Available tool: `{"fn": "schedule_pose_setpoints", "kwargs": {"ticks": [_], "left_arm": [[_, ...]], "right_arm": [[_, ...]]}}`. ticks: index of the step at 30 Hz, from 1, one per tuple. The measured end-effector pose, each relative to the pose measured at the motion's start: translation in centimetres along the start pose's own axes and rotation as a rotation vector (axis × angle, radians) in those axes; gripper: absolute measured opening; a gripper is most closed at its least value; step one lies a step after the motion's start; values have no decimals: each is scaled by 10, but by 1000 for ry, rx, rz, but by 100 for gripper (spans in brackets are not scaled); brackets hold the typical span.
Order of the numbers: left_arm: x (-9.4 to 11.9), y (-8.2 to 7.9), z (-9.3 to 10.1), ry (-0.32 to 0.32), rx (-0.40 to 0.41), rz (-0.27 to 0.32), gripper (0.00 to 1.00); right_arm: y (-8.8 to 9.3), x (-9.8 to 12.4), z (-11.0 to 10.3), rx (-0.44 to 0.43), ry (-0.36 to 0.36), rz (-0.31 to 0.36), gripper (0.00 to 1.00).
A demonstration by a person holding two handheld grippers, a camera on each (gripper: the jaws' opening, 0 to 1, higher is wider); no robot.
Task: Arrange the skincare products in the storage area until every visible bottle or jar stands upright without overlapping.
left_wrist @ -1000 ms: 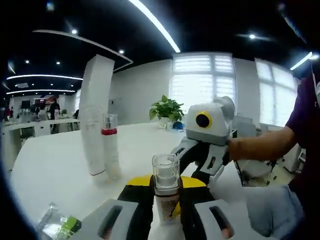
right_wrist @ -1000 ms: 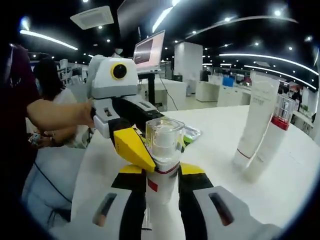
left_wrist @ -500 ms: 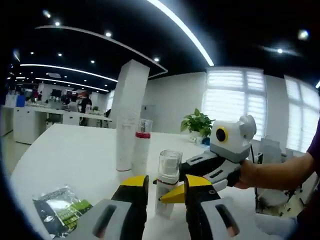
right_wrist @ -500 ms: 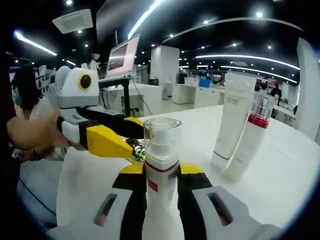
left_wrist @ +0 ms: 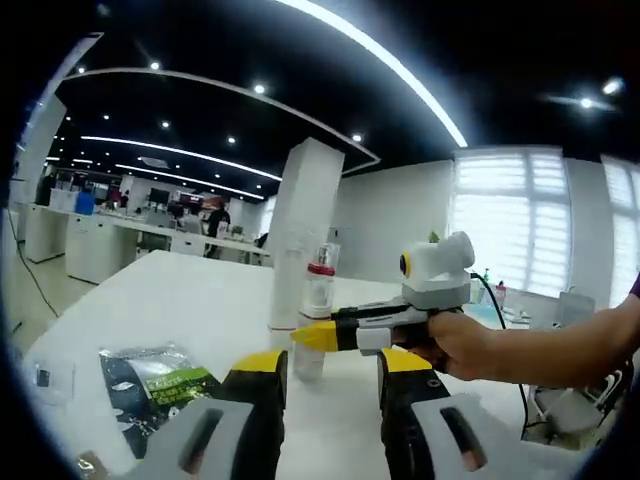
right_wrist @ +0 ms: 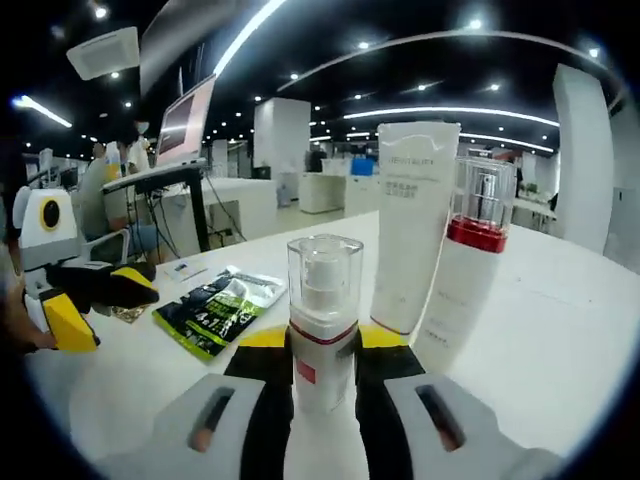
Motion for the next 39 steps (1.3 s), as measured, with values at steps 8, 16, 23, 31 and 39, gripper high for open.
{"fn": "schedule_pose_setpoints", "kwargs": {"ticks": [8,16,23,31,39], "left_arm": [[1,-8,0,-11,8,25,36],[6,-11,-4,-25,20,37,36],[4,-9,0,-13,20,30,36],[4,-7,-4,-11,35,34,36],[4,-4,-4,-10,28,27,35]], "right_arm": [[3,-15,18,19,68,47,22],[0,-12,22,43,126,54,23],[0,-10,24,87,147,20,32],[8,4,21,38,162,-10,24],[14,4,22,22,171,-38,17]]}}
Point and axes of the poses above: the point that each gripper's makers call its tool centre point, and the gripper's own axes: x roughly backward along the fingers, z roughly to its right, y roughly out of its underside, the point moved 4 cm from there along x, roughly backward along the fingers, and after that the axes turned 12 degrees about z, right-handed, at the moved point
